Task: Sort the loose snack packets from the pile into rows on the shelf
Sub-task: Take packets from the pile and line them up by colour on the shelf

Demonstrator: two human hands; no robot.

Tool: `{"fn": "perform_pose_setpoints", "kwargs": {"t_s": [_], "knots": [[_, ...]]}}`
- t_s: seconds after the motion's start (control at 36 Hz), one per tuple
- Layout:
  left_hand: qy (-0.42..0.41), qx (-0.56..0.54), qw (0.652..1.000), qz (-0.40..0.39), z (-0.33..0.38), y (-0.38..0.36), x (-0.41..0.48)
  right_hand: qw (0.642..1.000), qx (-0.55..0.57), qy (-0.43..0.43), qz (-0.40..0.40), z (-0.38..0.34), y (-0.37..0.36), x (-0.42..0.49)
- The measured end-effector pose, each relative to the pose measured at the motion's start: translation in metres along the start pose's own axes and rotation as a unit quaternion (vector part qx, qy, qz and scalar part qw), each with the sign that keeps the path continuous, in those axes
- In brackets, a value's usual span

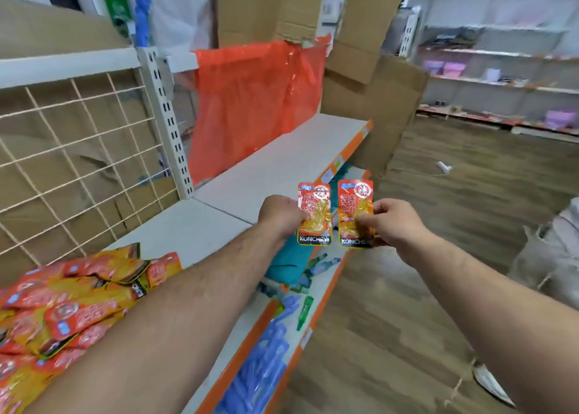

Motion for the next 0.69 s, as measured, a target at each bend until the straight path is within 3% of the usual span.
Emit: {"fn": "perform_pose_setpoints", "kwargs": {"t_s": [0.39,0.69], "knots": [[-0.019,-0.004,0.999,-0.033,0.063,-0.075,0.147,0.999,0.014,-0.006,0.048,-0.025,0.048,0.133],[0.001,-0.003,1.000,-0.002,0.106,-0.169,0.239,0.999,0.033,0.000,0.006,-0.010,0.119,0.277]]}}
Point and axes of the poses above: each hand's wrist, its own x-axis towards the middle knuckle, its own y-axis out of the back of the hand, z = x × y, the point moved 1 cm from there along x, towards the middle knuckle, and after that the axes turned 2 degrees about -y, right-handed, at the moved point
